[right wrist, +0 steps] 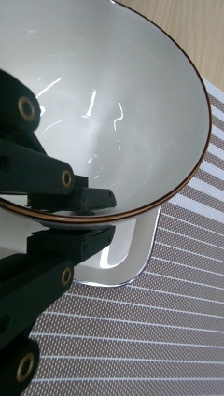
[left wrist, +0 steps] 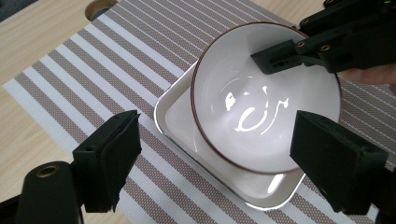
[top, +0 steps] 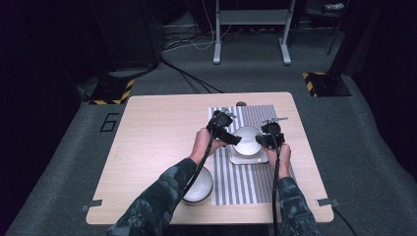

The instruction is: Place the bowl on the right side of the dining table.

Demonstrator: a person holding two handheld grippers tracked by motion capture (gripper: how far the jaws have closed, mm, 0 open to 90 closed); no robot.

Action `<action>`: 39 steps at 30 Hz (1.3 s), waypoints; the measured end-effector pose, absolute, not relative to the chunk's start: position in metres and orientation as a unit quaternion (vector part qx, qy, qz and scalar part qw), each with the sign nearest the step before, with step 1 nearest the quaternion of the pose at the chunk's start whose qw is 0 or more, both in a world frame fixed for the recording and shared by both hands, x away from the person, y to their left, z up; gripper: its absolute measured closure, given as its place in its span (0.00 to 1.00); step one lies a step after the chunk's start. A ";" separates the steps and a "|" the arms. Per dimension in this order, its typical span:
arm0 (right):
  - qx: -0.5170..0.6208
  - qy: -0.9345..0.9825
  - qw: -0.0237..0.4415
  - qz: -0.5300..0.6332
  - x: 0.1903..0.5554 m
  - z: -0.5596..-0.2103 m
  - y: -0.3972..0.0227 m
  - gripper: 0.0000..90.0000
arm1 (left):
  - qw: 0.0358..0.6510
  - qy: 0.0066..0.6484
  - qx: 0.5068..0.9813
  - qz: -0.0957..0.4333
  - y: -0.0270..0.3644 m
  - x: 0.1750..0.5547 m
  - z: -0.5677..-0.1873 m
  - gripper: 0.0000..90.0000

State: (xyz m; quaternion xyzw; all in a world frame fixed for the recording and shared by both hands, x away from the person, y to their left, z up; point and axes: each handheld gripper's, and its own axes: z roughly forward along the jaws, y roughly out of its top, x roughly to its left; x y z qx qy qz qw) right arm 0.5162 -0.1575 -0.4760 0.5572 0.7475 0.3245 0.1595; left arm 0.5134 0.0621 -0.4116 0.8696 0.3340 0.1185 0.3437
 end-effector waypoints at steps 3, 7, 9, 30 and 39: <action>0.562 0.748 0.147 0.321 0.521 -0.478 -0.160 0.89 | 0.354 0.338 0.864 0.115 0.073 0.510 -0.408 0.17; 0.576 0.741 0.120 0.325 0.527 -0.483 -0.166 0.88 | 0.369 0.340 0.857 0.115 0.087 0.505 -0.403 0.16; 0.581 0.737 0.109 0.329 0.529 -0.485 -0.169 0.88 | 0.374 0.338 0.856 0.115 0.094 0.501 -0.400 0.15; 0.571 0.755 0.114 0.304 0.534 -0.482 -0.171 0.64 | 0.405 0.343 0.840 0.118 0.146 0.476 -0.389 0.11; 0.561 0.758 0.126 0.307 0.525 -0.470 -0.170 0.28 | 0.401 0.341 0.842 0.113 0.149 0.476 -0.388 0.09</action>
